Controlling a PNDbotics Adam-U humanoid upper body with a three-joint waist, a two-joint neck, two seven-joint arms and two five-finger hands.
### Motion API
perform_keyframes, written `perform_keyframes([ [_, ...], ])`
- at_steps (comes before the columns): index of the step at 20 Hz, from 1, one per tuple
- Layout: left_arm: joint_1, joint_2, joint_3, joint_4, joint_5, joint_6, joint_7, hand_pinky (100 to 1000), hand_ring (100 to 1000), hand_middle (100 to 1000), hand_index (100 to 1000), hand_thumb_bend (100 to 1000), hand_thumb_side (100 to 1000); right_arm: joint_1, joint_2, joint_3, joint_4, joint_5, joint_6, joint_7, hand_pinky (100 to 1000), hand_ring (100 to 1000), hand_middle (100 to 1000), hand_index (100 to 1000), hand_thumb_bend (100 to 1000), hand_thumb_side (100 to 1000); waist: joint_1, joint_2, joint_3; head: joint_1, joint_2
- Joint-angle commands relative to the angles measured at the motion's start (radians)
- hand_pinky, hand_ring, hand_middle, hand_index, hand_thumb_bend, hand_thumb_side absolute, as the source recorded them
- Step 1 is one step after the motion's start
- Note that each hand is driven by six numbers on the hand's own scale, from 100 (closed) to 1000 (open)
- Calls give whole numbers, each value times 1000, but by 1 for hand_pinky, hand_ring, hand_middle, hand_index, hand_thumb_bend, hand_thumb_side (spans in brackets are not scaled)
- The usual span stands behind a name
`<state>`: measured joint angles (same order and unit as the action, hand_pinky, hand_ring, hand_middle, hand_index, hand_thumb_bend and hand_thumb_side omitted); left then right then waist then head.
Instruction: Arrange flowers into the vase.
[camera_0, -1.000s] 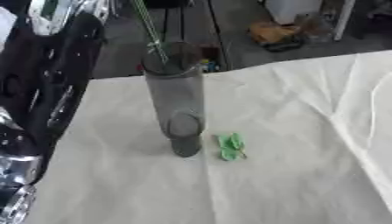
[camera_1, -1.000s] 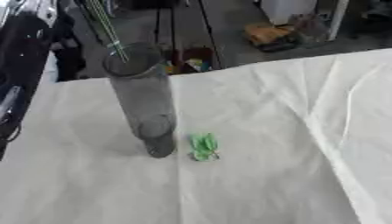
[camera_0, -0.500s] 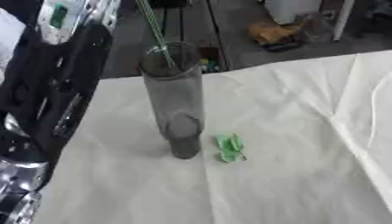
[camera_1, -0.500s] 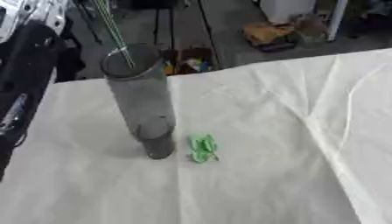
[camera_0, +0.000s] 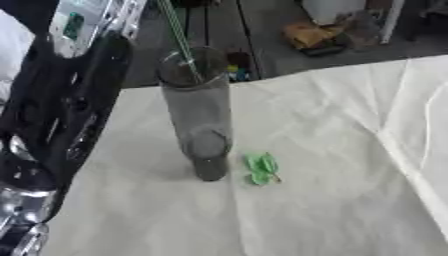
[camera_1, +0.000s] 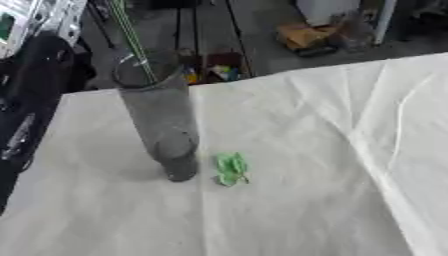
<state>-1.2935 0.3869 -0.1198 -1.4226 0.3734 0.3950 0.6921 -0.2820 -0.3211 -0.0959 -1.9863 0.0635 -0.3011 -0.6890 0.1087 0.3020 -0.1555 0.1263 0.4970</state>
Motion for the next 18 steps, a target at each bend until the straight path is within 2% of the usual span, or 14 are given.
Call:
perform_keyframes([
  [1, -16, 14, 0, -28, -8, 100, 89, 100, 100, 100, 100, 115, 740, -11, -10, -6, -14, -7, 2, -1, 469, 456, 364, 639, 100, 911, -7, -16, -2, 1, -13],
  [18, 8, 5, -18, -33, -20, 121, 94, 100, 100, 100, 100, 100, 745, -11, -5, -7, -14, -10, 6, -2, 470, 457, 361, 640, 100, 913, -14, -14, -4, 2, -26],
])
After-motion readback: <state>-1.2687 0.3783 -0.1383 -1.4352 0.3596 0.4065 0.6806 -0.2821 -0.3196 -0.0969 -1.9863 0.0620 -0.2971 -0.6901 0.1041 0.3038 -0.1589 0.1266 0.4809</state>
